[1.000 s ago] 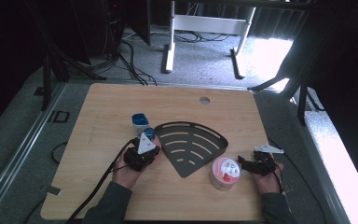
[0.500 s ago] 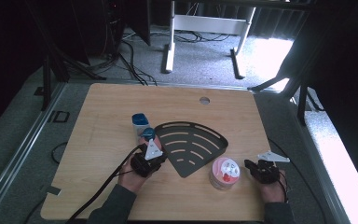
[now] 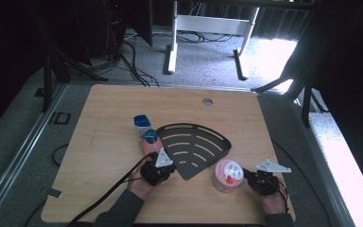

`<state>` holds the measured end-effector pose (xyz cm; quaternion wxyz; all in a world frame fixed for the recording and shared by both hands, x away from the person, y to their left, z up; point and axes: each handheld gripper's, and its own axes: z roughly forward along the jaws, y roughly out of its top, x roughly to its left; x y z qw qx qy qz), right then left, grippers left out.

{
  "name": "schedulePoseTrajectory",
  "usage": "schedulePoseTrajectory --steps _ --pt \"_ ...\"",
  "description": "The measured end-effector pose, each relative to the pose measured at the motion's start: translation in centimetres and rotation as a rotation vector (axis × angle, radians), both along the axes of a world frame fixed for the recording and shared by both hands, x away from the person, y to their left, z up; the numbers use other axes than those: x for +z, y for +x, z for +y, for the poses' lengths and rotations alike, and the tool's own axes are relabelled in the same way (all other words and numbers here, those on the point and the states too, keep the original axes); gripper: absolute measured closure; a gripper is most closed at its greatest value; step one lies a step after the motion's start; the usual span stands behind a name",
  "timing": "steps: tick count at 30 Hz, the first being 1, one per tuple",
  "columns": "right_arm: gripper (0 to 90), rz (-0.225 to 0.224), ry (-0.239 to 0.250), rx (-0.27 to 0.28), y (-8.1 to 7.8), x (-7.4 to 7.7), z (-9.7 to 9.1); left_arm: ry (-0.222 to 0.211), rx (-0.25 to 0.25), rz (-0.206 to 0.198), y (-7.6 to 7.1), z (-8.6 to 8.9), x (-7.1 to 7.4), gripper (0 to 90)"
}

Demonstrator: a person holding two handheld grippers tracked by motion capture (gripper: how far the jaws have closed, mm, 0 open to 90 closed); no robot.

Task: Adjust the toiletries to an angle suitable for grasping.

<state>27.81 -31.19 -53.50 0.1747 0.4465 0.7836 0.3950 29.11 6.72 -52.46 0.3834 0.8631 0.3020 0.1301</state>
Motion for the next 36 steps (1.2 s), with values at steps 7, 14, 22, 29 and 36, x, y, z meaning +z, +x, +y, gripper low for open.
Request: schedulePoseTrajectory --steps 7,14,22,29,36 --pt "90.0 0.006 0.0 0.02 -0.3 0.0 0.6 -0.025 -0.023 0.003 -0.2 -0.1 0.1 87.2" --pt "90.0 0.009 0.004 0.07 -0.4 0.0 1.9 -0.028 -0.054 0.005 -0.4 -0.5 0.1 84.6" --pt "90.0 0.001 -0.002 0.145 -0.7 0.0 3.7 -0.021 -0.084 0.005 -0.6 -0.6 0.1 83.7" --pt "90.0 -0.003 -0.002 0.189 -1.0 0.0 5.0 -0.029 -0.122 0.007 -0.8 -0.6 0.3 80.0" --pt "90.0 -0.001 -0.006 0.212 -1.3 -0.1 5.4 -0.058 -0.199 0.023 -1.2 -0.9 0.1 72.2"
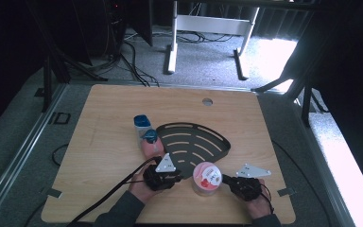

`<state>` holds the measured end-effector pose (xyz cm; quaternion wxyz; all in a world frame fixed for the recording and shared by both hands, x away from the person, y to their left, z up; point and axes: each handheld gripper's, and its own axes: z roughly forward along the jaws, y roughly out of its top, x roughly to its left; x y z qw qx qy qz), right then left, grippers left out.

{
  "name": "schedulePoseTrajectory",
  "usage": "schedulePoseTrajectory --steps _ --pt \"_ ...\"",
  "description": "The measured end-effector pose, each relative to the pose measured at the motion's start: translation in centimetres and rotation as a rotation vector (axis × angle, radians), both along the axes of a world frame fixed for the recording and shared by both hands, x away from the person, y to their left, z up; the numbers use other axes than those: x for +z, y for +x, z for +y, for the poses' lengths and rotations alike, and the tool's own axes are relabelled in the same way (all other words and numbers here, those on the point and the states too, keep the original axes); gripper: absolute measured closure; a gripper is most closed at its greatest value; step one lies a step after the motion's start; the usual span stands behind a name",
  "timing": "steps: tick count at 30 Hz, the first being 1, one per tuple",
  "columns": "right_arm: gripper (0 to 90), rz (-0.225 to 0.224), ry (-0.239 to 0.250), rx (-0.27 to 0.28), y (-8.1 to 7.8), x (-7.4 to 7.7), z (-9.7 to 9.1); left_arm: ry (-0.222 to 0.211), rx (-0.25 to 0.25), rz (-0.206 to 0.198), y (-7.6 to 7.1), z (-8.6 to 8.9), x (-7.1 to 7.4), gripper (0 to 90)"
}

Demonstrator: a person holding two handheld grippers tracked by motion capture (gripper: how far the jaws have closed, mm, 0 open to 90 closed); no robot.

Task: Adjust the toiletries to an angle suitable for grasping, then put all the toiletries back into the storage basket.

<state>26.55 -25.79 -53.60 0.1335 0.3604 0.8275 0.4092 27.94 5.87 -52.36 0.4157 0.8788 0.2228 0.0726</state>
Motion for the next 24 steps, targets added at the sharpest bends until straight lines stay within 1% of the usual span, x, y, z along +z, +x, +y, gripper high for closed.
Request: schedulePoseTrajectory --steps 1,3,5,10,13,14,15,18,19,20,23,24 --pt "90.0 0.003 -0.001 0.002 0.0 0.0 0.0 -0.007 -0.007 0.003 0.0 -0.1 0.0 68.0" --pt "90.0 0.002 0.001 0.006 0.0 0.0 -0.1 -0.019 -0.015 0.003 -0.1 -0.2 -0.1 64.5" --pt "90.0 0.003 0.001 0.008 0.0 -0.1 -0.1 -0.029 -0.024 0.007 -0.1 -0.3 -0.1 62.3" --pt "90.0 0.005 -0.007 0.017 0.0 -0.1 -0.1 -0.035 -0.029 0.01 -0.2 -0.5 -0.2 58.0" --pt "90.0 0.004 -0.007 0.019 -0.1 -0.1 -0.1 -0.039 -0.033 0.002 -0.3 -0.6 -0.2 54.3" --pt "90.0 0.003 -0.007 0.021 -0.1 -0.1 -0.1 -0.04 -0.036 -0.009 -0.4 -0.8 -0.2 54.3" --pt "89.9 0.0 -0.008 0.028 -0.1 -0.1 -0.2 -0.042 -0.035 -0.013 -0.4 -0.8 -0.1 51.2" --pt "89.0 0.001 -0.006 0.04 -0.1 0.0 -0.3 -0.042 -0.038 -0.006 -0.4 -0.8 -0.1 45.0" --pt "88.5 0.0 -0.003 0.048 -0.1 0.1 -0.4 -0.039 -0.037 -0.008 -0.4 -0.9 -0.1 45.0" --pt "88.1 -0.003 -0.006 0.067 -0.1 0.1 -0.6 -0.04 -0.038 -0.003 -0.3 -0.9 -0.1 43.4" --pt "87.9 -0.011 -0.013 0.083 -0.3 0.3 -0.9 -0.046 -0.039 0.004 -0.2 -1.0 -0.2 42.0" --pt "87.2 -0.011 -0.011 0.089 -0.3 0.3 -0.9 -0.048 -0.052 0.0 -0.2 -1.1 -0.2 42.0"
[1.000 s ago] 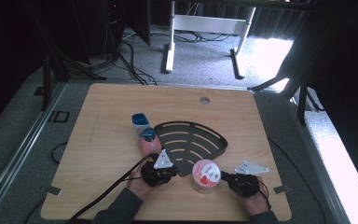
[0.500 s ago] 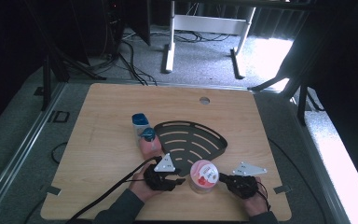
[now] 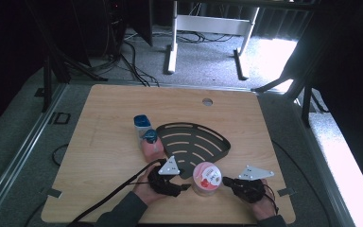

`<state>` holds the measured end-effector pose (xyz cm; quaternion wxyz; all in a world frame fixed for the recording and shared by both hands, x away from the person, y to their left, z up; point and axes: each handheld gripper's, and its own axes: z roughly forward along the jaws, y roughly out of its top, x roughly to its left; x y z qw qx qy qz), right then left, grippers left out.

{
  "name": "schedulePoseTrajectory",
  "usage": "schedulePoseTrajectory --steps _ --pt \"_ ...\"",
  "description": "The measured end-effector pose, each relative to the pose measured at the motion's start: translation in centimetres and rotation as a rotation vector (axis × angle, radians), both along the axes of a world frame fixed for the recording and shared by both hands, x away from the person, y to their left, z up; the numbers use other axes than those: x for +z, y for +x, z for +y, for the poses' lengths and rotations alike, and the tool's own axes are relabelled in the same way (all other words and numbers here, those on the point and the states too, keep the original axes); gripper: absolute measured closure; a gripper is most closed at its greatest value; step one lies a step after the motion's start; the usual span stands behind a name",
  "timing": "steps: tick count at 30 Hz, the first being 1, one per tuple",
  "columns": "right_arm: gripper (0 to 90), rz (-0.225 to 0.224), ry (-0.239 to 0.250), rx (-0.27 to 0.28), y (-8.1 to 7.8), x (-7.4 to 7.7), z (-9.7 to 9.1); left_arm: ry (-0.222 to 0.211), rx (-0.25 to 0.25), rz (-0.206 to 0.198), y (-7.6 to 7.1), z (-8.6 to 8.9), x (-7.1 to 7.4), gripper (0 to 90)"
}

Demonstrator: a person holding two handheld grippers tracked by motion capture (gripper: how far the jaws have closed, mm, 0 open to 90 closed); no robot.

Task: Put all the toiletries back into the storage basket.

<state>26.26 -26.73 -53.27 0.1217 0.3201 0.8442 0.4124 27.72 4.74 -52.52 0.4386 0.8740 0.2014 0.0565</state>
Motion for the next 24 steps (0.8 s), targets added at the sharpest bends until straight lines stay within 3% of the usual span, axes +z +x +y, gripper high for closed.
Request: schedulePoseTrajectory --steps 2,7,9,14,19,20,24 --pt "84.9 -0.003 -0.009 0.025 -0.1 0.2 -0.4 -0.005 -0.006 -0.001 0.0 -0.2 0.0 41.0" --pt "78.6 -0.011 -0.01 0.074 -0.2 0.4 -0.8 0.035 -0.031 -0.029 0.0 -1.5 0.3 38.5" --pt "69.3 -0.022 -0.012 0.116 -0.3 0.7 -0.9 0.066 -0.045 -0.038 0.1 -2.1 0.2 37.3" --pt "54.8 -0.032 -0.021 0.148 -0.4 0.7 -1.0 0.097 -0.063 -0.042 -0.1 -3.3 -0.2 29.8" --pt "45.3 -0.035 -0.021 0.173 -0.4 0.6 -1.0 0.084 -0.059 -0.033 0.0 -3.5 -0.6 29.4" --pt "40.3 -0.03 -0.025 0.199 -0.3 0.5 -0.7 0.08 -0.063 -0.031 0.1 -3.4 -0.6 28.8" --pt "37.2 -0.031 -0.041 0.233 0.1 0.3 0.0 0.079 -0.073 -0.023 0.2 -3.4 -1.0 28.0"
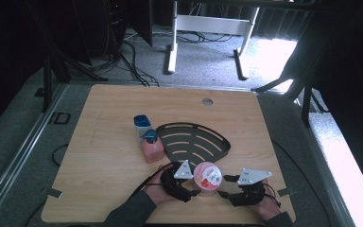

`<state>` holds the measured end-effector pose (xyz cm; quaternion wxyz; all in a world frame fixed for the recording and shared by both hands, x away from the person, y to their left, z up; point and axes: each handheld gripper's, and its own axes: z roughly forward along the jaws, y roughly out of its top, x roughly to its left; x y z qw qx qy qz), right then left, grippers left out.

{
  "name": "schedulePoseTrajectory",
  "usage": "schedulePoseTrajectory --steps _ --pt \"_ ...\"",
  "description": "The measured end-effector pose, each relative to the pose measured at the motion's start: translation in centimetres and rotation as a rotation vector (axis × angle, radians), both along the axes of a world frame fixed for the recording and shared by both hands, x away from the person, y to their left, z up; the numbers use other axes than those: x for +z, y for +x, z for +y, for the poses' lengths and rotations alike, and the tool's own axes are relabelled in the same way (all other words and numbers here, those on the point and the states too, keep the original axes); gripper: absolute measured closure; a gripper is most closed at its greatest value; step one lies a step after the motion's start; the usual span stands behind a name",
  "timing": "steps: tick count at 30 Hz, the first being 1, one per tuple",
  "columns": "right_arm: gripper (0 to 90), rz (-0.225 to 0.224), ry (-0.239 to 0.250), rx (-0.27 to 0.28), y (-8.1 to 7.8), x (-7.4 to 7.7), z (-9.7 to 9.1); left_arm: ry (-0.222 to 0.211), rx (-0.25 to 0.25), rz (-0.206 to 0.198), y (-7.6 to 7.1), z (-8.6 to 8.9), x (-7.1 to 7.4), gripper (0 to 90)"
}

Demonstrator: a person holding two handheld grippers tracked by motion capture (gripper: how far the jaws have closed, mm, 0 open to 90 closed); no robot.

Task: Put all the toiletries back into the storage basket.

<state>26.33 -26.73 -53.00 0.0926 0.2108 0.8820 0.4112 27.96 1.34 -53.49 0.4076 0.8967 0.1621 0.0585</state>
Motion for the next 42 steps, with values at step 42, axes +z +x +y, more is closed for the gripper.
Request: schedulePoseTrajectory --steps 42 --pt "20.8 0.016 -0.013 0.065 0.9 0.1 1.3 0.004 0.001 -0.078 -0.7 -0.9 0.6 18.4"
